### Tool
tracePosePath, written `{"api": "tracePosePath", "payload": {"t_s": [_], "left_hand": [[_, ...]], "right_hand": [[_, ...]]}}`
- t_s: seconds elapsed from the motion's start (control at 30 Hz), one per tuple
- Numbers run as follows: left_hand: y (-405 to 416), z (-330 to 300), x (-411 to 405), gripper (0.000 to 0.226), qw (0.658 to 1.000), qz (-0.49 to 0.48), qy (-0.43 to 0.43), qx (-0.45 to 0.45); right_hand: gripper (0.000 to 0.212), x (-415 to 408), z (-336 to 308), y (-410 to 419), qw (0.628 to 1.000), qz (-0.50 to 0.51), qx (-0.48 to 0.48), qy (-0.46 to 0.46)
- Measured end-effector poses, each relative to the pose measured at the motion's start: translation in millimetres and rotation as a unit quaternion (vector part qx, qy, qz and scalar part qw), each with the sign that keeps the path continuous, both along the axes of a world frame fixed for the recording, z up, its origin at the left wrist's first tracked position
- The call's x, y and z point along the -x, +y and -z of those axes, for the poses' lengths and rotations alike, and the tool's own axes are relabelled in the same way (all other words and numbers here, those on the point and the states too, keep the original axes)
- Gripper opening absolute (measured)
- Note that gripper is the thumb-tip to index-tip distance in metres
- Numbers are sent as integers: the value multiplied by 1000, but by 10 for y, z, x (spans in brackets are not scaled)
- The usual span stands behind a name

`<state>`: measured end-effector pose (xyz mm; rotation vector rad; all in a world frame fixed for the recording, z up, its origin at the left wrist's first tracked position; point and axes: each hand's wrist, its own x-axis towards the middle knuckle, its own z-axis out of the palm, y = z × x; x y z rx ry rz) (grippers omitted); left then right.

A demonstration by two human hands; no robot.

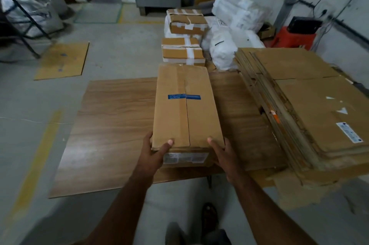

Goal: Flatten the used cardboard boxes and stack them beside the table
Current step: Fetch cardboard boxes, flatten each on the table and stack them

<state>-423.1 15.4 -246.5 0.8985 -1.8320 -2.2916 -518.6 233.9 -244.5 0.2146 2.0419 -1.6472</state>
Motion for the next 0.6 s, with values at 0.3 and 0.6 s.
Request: {"api": "tracePosePath", "payload": {"t_s": [0.3,0.6], "left_hand": [[-21,18,89,76,1000,-2,-5,-5],[-1,-12,155,55,995,-28,-4,-91]], "right_hand": [[92,127,59,-20,1000,-11,-13,-1],[57,154,-144,-2,997,20,-38,65]]}}
